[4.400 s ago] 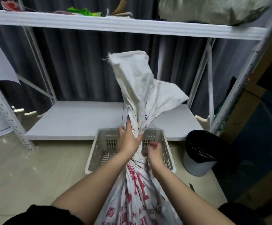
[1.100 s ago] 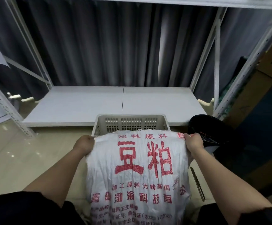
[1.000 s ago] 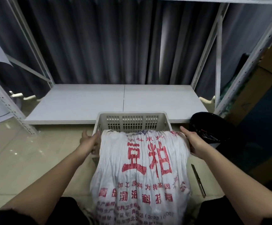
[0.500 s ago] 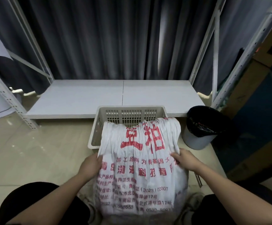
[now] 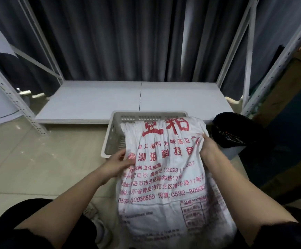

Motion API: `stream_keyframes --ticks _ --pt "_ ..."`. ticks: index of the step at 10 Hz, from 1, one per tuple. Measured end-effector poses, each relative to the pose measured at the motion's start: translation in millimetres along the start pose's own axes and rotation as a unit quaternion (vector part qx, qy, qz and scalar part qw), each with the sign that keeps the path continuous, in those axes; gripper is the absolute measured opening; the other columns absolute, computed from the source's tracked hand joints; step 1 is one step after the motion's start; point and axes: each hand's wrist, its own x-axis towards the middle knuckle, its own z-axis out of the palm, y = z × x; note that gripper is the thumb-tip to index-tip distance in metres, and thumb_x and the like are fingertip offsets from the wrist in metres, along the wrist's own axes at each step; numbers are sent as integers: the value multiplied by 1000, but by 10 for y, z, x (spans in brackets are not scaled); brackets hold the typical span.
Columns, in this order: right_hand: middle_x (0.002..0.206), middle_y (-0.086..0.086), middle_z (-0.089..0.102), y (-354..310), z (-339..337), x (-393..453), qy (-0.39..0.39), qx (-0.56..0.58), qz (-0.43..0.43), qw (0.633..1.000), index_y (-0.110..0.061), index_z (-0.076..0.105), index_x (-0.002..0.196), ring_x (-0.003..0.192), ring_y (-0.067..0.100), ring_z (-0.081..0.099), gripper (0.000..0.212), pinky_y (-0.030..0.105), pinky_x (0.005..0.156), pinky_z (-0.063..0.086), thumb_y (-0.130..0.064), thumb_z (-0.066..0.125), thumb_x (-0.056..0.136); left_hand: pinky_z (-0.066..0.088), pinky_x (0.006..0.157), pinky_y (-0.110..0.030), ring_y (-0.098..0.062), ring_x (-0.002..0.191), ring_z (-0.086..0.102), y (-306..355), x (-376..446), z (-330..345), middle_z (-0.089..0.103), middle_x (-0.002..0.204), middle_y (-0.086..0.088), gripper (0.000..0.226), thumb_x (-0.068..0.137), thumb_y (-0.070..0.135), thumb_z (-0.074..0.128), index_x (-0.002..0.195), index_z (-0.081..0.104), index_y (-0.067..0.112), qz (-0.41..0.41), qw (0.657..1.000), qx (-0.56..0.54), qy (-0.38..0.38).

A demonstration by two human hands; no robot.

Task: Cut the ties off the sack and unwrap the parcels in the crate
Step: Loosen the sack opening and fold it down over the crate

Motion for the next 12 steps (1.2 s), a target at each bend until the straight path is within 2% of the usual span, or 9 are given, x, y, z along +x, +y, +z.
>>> stream_keyframes --ticks 2,3,4,5,7,9,10,11,12 --pt "90 16 70 -159 74 185 91 -58 -49 993 2 58 121 82 29 70 41 43 87 55 -24 61 89 42 56 -20 -13 64 56 171 384 229 64 80 -6 28 100 10 42 116 64 7 89 975 59 194" --pt "114 19 66 -358 -218 456 53 -116 -107 986 -5 53 128 102 36 65 68 51 94 51 -38 76 73 52 84 -36 -26 92 63 386 636 11 68 103 -15 30 95 12 46 119 63 5 51 955 -27 291" --pt "146 9 44 -500 -358 412 -57 -173 -91 979 -23 34 142 126 30 51 101 49 106 40 -58 81 60 55 67 -32 -25 72 62 700 766 -40 67 86 -17 22 85 -9 48 89 67 2 4 923 -237 303" --pt "153 5 24 -514 -254 -19 -139 -331 -145 922 -31 11 149 133 30 40 96 49 111 34 -48 72 78 45 49 -23 -21 65 55 972 837 9 59 72 -9 24 85 -11 46 84 63 7 -21 893 -323 312" --pt "149 11 31 -422 -103 -296 -194 -499 -183 825 -33 37 135 122 26 51 101 48 105 43 -83 64 52 44 99 -33 -31 130 47 994 839 69 49 140 -16 39 100 12 36 137 46 5 -66 900 -283 324" --pt "149 15 27 -146 366 -215 -79 -736 -183 647 -20 37 141 135 35 33 94 47 110 33 -76 59 68 44 94 -32 -16 96 45 1098 777 189 40 74 2 24 101 14 35 80 42 23 -68 918 -213 329" --pt "136 12 40 -83 429 -161 -75 -753 -251 603 -23 53 126 122 32 44 49 40 99 38 -52 56 88 49 83 -31 -16 68 49 1099 762 101 47 76 -1 29 97 7 38 72 44 19 -47 909 -252 330" --pt "119 12 46 -56 410 -17 -104 -675 -270 679 -25 59 107 99 22 47 21 30 83 40 -39 55 92 48 48 -18 -13 45 57 1147 683 47 65 78 -8 23 88 1 45 108 56 3 -6 915 -311 259" --pt "109 16 58 -176 531 45 -63 -513 -288 806 -12 59 110 86 23 55 24 27 67 39 -29 53 95 56 65 -33 -23 80 66 1109 588 30 57 129 -12 85 71 46 62 145 26 24 -31 975 -129 181"
